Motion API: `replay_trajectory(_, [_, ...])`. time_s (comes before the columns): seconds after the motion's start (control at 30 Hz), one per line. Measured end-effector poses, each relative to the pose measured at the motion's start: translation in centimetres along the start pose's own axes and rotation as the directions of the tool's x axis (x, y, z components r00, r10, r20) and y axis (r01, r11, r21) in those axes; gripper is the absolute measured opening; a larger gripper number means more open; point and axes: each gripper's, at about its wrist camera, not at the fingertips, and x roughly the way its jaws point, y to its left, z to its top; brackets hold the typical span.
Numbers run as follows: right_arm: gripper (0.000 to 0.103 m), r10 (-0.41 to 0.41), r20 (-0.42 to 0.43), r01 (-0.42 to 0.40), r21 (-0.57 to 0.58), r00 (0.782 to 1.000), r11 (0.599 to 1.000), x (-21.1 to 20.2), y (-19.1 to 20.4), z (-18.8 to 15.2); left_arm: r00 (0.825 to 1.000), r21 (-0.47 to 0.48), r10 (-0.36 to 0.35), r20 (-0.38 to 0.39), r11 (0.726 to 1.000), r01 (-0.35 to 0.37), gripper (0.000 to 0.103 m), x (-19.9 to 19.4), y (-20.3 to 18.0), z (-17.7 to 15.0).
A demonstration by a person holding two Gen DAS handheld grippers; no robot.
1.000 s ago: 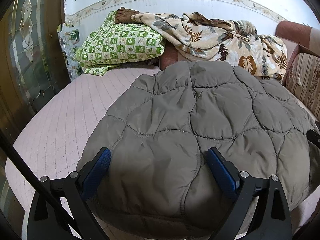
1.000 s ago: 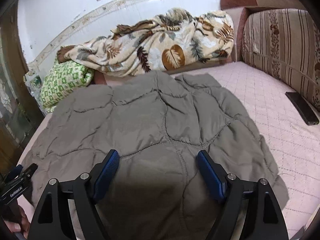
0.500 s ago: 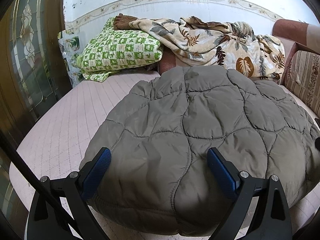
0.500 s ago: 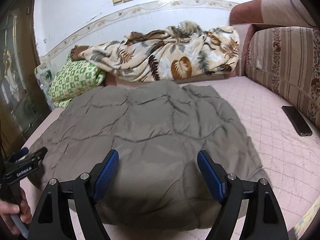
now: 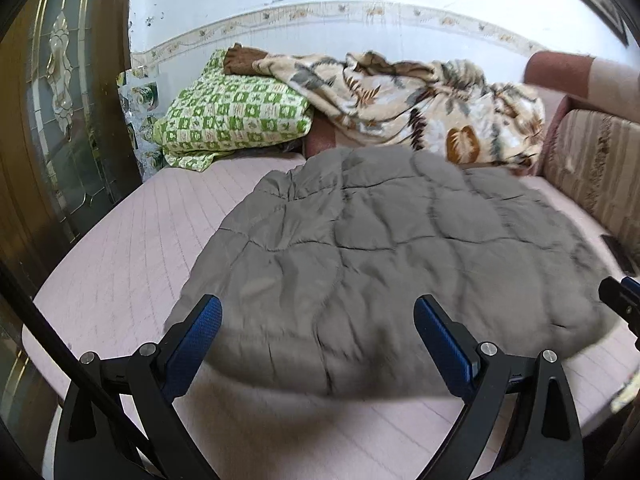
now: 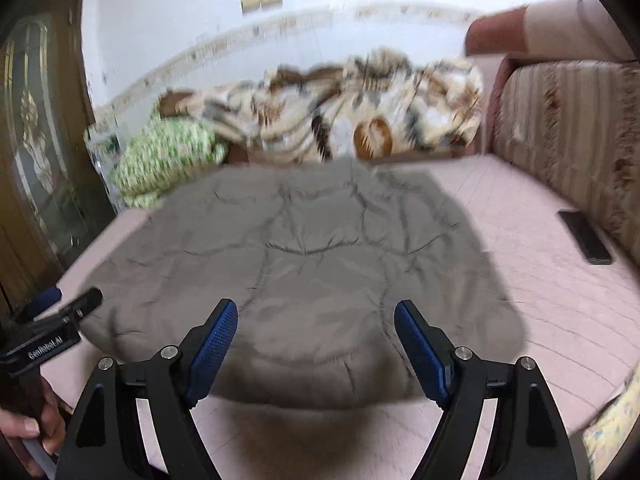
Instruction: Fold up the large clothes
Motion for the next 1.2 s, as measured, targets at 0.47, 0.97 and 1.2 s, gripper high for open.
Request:
replay_trajectory(0.47, [0.095,0.088,0.124,-0.087,-0.011,0.988,0.996,-14.8,2.7,-0.9,0.998,0.058,-0.026,0.060,0.998,0.022,0.099,-14.1,-1.6,-1.5])
replay_trajectory(0.97, [0.102,0.093,0.094,-0.085,-0.089,0.991,0.992,-16.4,6.0,0.7,0.997,0.138,0.040,0.072,0.989,-0.049,0.099,-17.9,-2.0,0.1])
replay_trajectory(1.2, [0.102,0.111,0.097,-0.094,-0.164,0.989,0.982,-17.0,7.8,1.5,0.996,0.135,0.024,0.084,0.990,-0.035,0.099,-18.1,-1.6,1.1])
